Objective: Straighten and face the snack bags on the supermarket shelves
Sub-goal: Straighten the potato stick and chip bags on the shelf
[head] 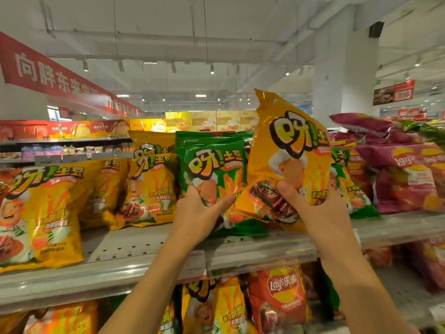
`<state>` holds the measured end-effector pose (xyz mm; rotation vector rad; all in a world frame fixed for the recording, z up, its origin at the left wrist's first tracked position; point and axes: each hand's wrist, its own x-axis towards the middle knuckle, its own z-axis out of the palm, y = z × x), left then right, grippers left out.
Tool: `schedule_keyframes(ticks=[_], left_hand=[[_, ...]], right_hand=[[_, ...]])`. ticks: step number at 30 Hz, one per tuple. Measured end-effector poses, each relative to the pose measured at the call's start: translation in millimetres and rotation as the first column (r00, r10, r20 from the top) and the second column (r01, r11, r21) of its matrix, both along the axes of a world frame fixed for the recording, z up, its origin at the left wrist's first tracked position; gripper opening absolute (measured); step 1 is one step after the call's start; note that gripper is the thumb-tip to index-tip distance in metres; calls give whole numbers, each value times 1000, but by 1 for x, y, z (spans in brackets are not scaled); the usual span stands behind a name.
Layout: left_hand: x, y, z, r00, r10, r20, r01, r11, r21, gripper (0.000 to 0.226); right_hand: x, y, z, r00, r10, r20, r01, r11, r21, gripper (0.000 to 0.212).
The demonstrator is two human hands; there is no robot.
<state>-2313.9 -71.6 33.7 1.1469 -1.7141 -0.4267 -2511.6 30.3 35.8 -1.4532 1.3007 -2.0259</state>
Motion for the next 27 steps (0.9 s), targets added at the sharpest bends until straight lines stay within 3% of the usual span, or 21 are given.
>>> schedule_keyframes(ticks=[3,5,7,9,12,14,16,20,27], left_hand=[[-10,2,1,997,34,66,-38,997,62,70],[-9,2,1,989,30,143,-48,992,119,61],[2,7,3,971,2,240,-41,986,159,51],[22,19,6,954,-41,298,-3,990,144,67],[67,44,0,924,62,378,-62,998,-12,103],[104,57,-13,862,259,436,-192,962,-192,87],[140,68,-30,769,461,443,-294,870,-396,59],[191,82,-57,666,599,444,-390,787,-478,42],[207,85,-79,782,503,368,-302,822,-483,40]], right_hand=[[3,5,0,999,-43,-9,43,999,15,49],[10,8,2,997,-65,-43,66,998,13,48],[17,8,2,995,-69,-76,69,998,-3,61],[28,7,5,993,-78,-88,78,997,-13,70],[58,7,13,989,-87,-117,85,996,-25,58],[84,2,15,986,-77,-145,74,997,-24,66],[114,-6,14,978,-66,-199,65,998,-10,83],[173,-26,10,953,-19,-303,39,998,58,90],[215,-58,-4,893,-21,-451,139,963,232,77]])
